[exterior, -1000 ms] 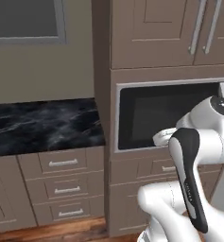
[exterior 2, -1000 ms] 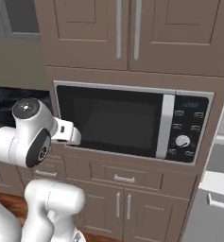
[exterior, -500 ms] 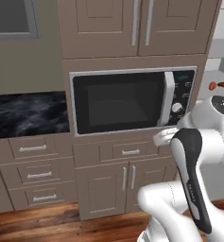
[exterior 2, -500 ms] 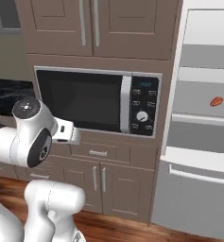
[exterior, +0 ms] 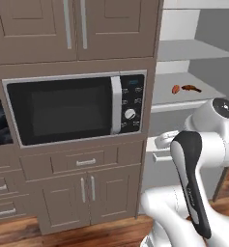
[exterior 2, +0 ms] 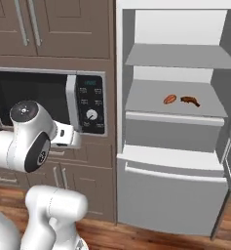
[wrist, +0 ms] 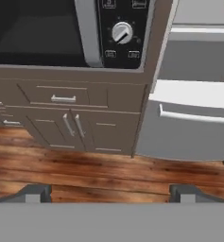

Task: Place one sweet potato and one chicken drumstick in each tupperware on the nearby counter, to pack two identical lunches.

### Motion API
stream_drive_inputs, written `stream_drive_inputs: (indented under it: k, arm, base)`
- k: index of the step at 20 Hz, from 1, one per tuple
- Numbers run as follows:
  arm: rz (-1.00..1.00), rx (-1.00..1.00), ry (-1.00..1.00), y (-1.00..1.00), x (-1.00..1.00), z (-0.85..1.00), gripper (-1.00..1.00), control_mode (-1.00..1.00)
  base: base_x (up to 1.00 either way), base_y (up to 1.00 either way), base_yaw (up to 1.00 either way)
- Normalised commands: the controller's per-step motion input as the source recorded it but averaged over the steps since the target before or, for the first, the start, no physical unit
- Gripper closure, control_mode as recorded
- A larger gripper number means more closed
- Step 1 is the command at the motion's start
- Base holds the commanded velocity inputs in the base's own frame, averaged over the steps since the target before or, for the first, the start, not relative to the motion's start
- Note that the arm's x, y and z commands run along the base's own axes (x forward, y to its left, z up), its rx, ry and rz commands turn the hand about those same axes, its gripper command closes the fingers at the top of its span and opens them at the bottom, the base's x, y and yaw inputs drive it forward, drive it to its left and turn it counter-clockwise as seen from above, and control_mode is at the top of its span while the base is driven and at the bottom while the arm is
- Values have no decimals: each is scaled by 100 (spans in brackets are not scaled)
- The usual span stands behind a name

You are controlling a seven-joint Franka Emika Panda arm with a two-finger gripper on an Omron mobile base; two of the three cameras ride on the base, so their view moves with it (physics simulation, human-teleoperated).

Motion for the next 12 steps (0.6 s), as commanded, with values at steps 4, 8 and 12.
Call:
stream_drive_inputs:
  k: [4,8,12]
  arm:
    - [0,0,0,0,0,0,-100,100]
    - [0,0,0,0,0,0,-100,100]
    - [0,0,0,0,0,0,-100,100]
  base:
    - [0,-100,-7]
    - [9,-61,-3]
    - [33,-24,-2]
